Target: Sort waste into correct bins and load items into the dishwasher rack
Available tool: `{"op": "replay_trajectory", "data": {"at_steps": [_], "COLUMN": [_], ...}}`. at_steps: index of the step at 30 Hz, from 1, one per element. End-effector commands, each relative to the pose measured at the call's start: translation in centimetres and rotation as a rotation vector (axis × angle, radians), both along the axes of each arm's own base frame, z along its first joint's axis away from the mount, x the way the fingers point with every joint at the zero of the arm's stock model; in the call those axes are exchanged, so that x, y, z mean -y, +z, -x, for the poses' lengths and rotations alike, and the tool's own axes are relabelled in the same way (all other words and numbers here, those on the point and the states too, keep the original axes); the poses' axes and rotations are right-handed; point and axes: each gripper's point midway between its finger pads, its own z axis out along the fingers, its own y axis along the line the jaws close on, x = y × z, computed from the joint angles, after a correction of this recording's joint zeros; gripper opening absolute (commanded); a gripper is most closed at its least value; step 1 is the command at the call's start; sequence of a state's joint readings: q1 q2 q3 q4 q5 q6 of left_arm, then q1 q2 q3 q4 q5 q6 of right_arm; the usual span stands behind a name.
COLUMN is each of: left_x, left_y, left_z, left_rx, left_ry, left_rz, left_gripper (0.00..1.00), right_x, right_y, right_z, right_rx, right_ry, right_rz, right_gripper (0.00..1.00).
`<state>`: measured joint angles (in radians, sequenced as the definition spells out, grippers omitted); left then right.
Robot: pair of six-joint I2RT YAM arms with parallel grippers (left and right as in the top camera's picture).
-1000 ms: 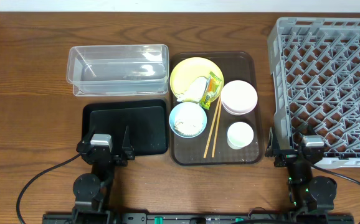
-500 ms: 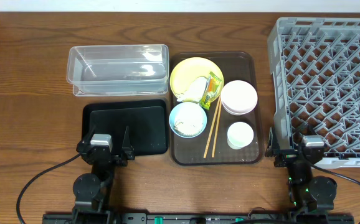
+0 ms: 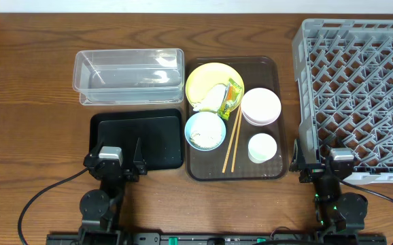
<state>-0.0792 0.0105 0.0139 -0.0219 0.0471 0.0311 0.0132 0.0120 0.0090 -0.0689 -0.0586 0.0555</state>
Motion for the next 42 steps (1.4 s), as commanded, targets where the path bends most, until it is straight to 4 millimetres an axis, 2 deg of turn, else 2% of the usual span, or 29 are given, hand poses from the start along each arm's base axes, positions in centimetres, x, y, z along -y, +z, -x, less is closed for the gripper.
{"op": "replay_trajectory", "data": {"at_steps": [1,8,13,17,24,30,35,39,42], "left_x": [-0.2,-0.2,-0.2,-0.2,0.2,2.6,2.4,3.0,3.8], "left_y": [-1.5,-1.3,0.3,1.2,3.1,3.1,2.6,2.3,3.2], "left_z": [0.1,0.2,0.3,0.3,-1.0,-1.3,-0.4,-1.0,-2.1], "left_rx": [-0.049,-0.063,-0.09,-0.192,-0.44,-0.735,-0.96,-0.992,-0.937], "left_ry": [0.008,0.025,0.027,0.031,0.029,-0.081,-0.053,-0.077,-0.121], "left_rz": [-0.017,0.11,0.115,0.106,0.089,0.127,0.115,0.131,0.157], "left_gripper": [0.93,0.93,0.93,0.93,0.93,0.93,0.93,0.93,0.93], "right_x": [-0.3,-0.3,-0.1,0.0,0.5,0.5,0.4,-0.5,-0.8], "right_y": [0.0,0.2,1.6,3.1,4.2,4.0,3.7,3.6,3.6], "right_z": [0.0,0.0,0.3,0.3,-0.7,-1.8,-2.7,-3.3,-3.3], "right_rx": [0.003,0.005,0.003,-0.039,-0.28,-0.559,-0.703,-0.738,-0.736], "right_ry": [0.013,0.011,0.0,-0.007,-0.044,-0.049,-0.046,0.005,0.017], "right_rz": [0.008,-0.037,-0.043,-0.043,-0.028,-0.013,0.002,-0.02,-0.025], "right_gripper": [0.99,0.99,0.99,0.99,0.99,0.99,0.99,0.99,0.99]}}
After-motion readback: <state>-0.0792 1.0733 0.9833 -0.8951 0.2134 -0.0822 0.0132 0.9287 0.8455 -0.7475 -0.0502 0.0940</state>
